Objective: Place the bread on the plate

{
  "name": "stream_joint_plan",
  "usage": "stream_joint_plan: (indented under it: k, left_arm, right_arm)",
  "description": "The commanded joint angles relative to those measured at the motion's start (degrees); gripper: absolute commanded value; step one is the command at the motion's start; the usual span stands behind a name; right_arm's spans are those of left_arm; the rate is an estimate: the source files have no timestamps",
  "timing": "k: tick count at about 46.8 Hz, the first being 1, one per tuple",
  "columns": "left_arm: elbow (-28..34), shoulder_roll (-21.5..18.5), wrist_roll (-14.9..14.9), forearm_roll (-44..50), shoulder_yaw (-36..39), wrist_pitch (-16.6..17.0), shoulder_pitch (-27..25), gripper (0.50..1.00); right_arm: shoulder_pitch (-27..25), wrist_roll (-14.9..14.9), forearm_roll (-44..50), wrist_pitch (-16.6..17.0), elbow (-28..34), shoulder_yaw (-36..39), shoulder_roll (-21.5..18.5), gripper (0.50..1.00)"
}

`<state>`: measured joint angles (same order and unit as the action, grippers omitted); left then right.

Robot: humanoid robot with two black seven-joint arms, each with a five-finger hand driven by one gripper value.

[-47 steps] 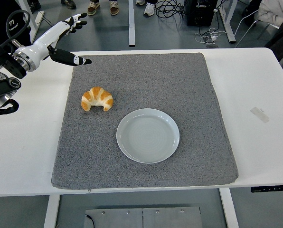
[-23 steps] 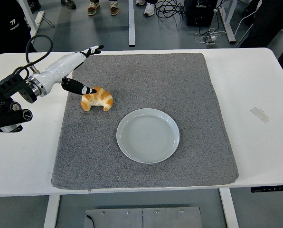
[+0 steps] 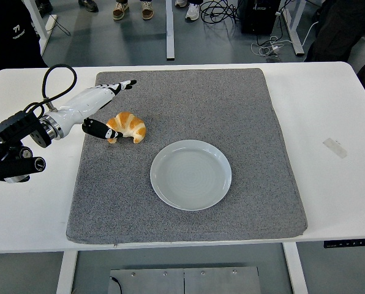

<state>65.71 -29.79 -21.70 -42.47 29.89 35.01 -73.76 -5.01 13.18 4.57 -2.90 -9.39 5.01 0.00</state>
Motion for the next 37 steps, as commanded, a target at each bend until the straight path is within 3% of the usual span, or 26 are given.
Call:
stream_joint_plan:
  k: [1, 37]
  left_arm:
    - [-0.7, 0.0, 0.0, -0.1, 0.8, 0.0, 0.0, 0.975]
    - [-12.1, 6.8, -0.5, -0.1, 1.6, 0.0, 4.0, 0.975]
  right_arm:
    - [0.0, 0.0, 0.0, 0.0, 0.0, 0.0, 0.0, 1.000]
    - [0.0, 0.0, 0.0, 0.0, 0.0, 0.0, 0.0, 1.000]
